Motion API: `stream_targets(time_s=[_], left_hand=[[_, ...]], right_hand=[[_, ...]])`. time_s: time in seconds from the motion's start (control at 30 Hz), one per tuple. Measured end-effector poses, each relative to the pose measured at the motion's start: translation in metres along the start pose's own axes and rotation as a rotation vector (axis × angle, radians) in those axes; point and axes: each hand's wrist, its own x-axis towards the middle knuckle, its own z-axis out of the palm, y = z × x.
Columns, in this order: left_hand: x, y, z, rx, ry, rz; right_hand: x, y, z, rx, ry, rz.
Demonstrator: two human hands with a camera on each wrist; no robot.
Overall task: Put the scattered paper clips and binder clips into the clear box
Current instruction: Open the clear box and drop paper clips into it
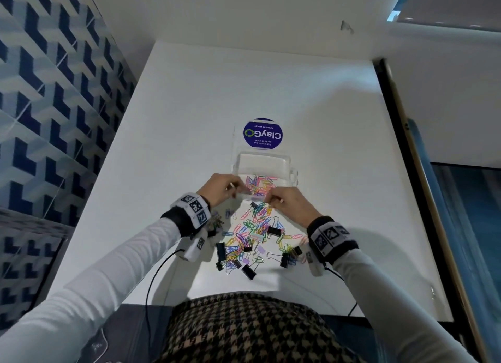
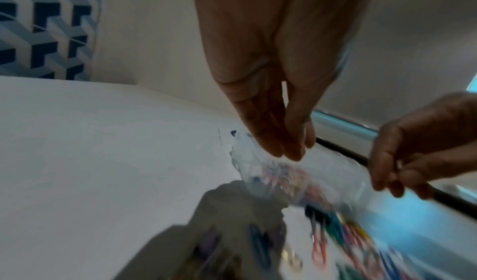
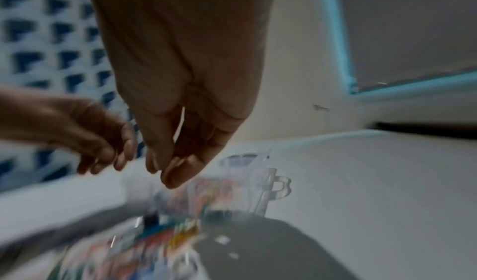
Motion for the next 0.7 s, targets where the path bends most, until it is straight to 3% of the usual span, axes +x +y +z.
stream_targets(time_s=[0.17,0.37,0.53,0.7], left_hand=[[-0.024,0.004,0.038,0.345,-0.267,-0.057],[-0.035,0.002,0.073,0.489,-0.253,-0.021],[-0.041,-0.005,0.072,0.421,-0.273,0.02],[-0.041,-0.008,0.062,0.303,-0.283,0.011]], right_hand=[[-0.005,-0.004,0.028,-0.441,-0.309,-0.155],[-0.008,0.0,0.044,-0.662,-0.308,-0.201],[-0.011,0.012,0.045,-0.477,-0.26,-0.061],[-0.021,0.014,0.035,0.06,-0.07,0.204]])
